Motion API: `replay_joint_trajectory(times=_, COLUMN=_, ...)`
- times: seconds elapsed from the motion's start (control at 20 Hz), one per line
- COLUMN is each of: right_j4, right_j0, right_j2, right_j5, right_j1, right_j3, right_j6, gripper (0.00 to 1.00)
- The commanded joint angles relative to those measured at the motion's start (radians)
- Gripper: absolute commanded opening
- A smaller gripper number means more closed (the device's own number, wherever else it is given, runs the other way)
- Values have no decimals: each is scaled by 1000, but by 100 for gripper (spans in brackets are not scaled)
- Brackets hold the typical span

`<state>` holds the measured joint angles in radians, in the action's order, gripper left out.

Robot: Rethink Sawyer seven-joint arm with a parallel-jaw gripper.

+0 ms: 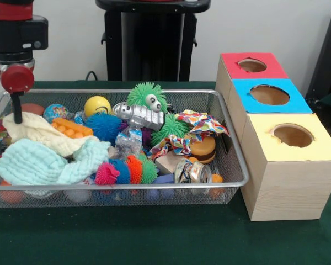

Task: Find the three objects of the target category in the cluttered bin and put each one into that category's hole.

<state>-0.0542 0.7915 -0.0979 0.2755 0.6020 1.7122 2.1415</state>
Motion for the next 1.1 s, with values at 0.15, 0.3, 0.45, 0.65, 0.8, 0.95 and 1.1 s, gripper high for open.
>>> replay_joint_trajectory(times=0.15, right_j4=-14, right_j0=8, right_j2=-27, right_j5=41, right_j1=1, right_j3=54, right_j6=51, gripper=0)
replay_joint_trajectory(times=0.3, right_j4=2, right_j0=21, right_j2=-47, right_j5=35, right_j1=5, right_j3=71, right_j6=63, gripper=0)
replay_joint_trajectory(times=0.45, right_j4=20, right_j0=22, right_j2=-62, right_j5=16, right_j1=15, right_j3=104, right_j6=93, gripper=0)
replay_joint_trajectory(times=0.65, right_j4=59, right_j0=-18, right_j2=-51, right_j5=-28, right_j1=47, right_j3=171, right_j6=180, gripper=0)
replay_joint_trajectory(times=0.8, right_j4=114, right_j0=-71, right_j2=-31, right_j5=-36, right_j1=87, right_j3=225, right_j6=257, gripper=0)
replay_joint_trajectory(times=0.95, right_j4=178, right_j0=-129, right_j2=-7, right_j5=-25, right_j1=130, right_j3=263, right_j6=314, gripper=0)
replay_joint_trajectory(times=1.1, right_j4=257, right_j0=-210, right_j2=43, right_j5=14, right_j1=170, right_j3=274, right_j6=357, gripper=0)
